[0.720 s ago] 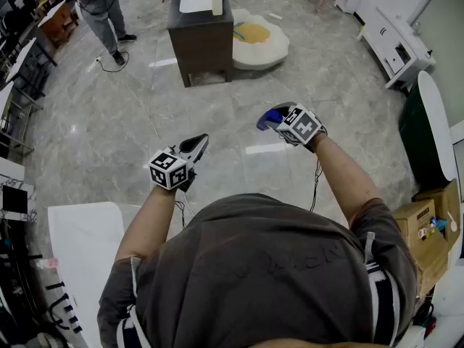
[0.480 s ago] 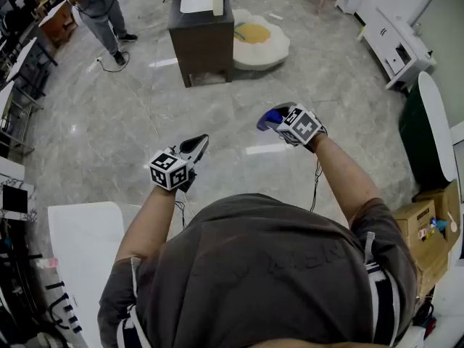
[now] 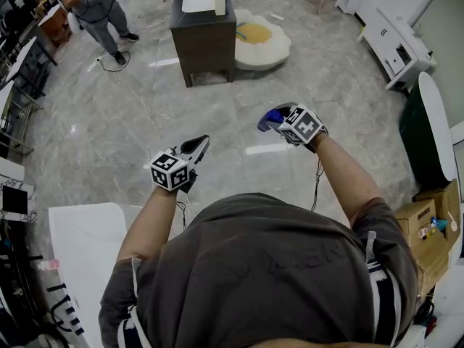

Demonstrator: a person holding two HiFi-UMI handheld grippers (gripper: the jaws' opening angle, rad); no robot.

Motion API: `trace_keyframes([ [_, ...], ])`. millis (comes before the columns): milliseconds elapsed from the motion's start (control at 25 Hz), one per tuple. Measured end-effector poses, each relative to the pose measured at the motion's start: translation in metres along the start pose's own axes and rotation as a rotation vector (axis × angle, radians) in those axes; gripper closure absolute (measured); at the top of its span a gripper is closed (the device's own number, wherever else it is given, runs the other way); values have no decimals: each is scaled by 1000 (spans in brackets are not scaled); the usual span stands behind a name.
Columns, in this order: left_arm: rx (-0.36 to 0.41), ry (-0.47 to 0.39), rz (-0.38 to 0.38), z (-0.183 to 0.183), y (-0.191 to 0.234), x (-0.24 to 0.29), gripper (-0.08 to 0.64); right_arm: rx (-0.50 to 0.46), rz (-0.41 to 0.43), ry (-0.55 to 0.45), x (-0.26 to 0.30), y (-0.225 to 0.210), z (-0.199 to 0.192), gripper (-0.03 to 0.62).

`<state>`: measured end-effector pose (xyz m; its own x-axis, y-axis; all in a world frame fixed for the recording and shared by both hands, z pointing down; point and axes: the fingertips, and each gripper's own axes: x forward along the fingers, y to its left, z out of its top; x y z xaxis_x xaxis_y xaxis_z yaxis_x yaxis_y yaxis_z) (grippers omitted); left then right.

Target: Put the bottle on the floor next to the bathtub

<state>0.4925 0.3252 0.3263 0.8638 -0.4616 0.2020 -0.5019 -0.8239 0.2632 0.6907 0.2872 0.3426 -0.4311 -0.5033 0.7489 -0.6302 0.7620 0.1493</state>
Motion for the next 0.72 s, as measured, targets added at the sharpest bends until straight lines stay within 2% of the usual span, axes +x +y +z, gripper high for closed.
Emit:
trace_keyframes([
  [240,3,3,-22,4,30,-32,554,23,-18,16,20,10,25,451],
  [480,38,34,-34,6,87,-77,554,46,-52,12,53,19,70,451],
  [600,3,38,-20,6,113,-79,554,61,-43,4,71,13,86,451],
  [720,-9,28,3,12,130,-67,554,32,-8,12,88,-3,93,451],
])
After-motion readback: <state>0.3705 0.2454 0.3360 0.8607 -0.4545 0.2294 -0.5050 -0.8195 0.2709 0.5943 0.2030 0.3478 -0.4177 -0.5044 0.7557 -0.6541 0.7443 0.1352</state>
